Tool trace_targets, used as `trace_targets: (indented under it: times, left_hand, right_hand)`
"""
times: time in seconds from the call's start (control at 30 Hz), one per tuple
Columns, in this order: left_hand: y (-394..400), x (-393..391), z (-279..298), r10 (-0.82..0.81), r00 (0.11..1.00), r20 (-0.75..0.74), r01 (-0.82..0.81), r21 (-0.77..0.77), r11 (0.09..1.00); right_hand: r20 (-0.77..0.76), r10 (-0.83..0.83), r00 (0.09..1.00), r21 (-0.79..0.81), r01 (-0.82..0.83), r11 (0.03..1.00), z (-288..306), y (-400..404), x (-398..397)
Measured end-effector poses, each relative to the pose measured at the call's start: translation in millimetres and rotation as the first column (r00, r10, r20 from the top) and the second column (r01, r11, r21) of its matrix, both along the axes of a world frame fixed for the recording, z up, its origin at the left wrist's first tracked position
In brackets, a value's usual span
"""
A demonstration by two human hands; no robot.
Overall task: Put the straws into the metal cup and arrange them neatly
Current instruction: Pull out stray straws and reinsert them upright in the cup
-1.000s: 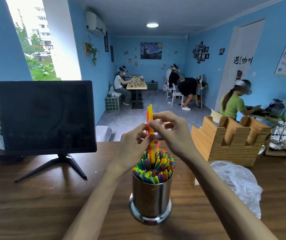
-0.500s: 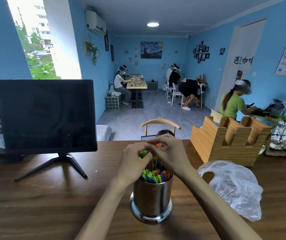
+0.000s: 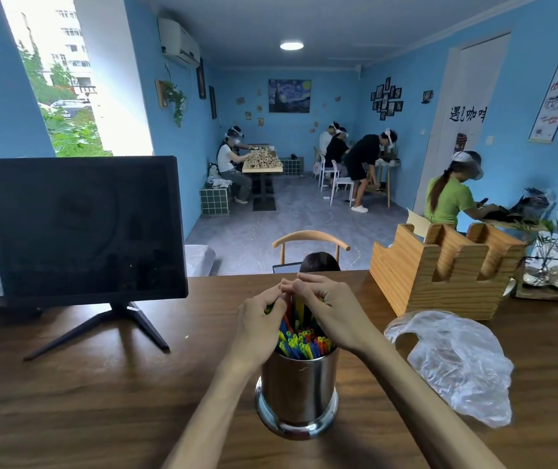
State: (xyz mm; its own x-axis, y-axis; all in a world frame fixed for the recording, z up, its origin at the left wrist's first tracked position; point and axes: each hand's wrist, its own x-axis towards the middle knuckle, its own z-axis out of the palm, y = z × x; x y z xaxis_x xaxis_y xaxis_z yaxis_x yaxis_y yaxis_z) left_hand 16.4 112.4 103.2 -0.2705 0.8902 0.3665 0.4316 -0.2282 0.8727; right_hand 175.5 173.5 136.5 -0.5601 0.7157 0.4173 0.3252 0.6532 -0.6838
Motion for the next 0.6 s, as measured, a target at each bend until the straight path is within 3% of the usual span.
trace_targets:
  times: [0.23, 0.37, 0.47, 0.53, 0.6]
  left_hand:
    - [-2.5, 1.6, 2.3, -0.008, 1.0, 0.003, 0.008, 0.001, 1.0]
    - [-1.6, 4.0, 3.6, 0.022, 0.998, 0.052, -0.022, 0.001, 1.0]
    - [-2.8, 3.8, 2.8, 0.008, 0.994, 0.105, -0.006, -0.017, 1.0]
    - [-2.9, 3.4, 3.2, 0.006, 0.993, 0.116, -0.002, -0.032, 0.999]
    - [-3.2, 3.8, 4.7, 0.011, 0.993, 0.116, -0.005, -0.047, 0.999]
  right_hand:
    - [0.092, 0.1, 0.991, -0.014, -0.099, 0.995, 1.9, 0.8, 7.0]
    - [0.045, 0.16, 0.986, -0.058, -0.158, 0.986, -1.8, 3.3, 12.9]
    - [-0.148, 0.174, 0.974, -0.177, -0.199, 0.964, 1.0, 5.0, 17.5]
    - [-0.34, 0.093, 0.936, -0.277, -0.195, 0.941, 6.3, 6.3, 19.0]
    - [-0.44, -0.029, 0.898, -0.298, -0.115, 0.948, 7.9, 11.0, 21.0]
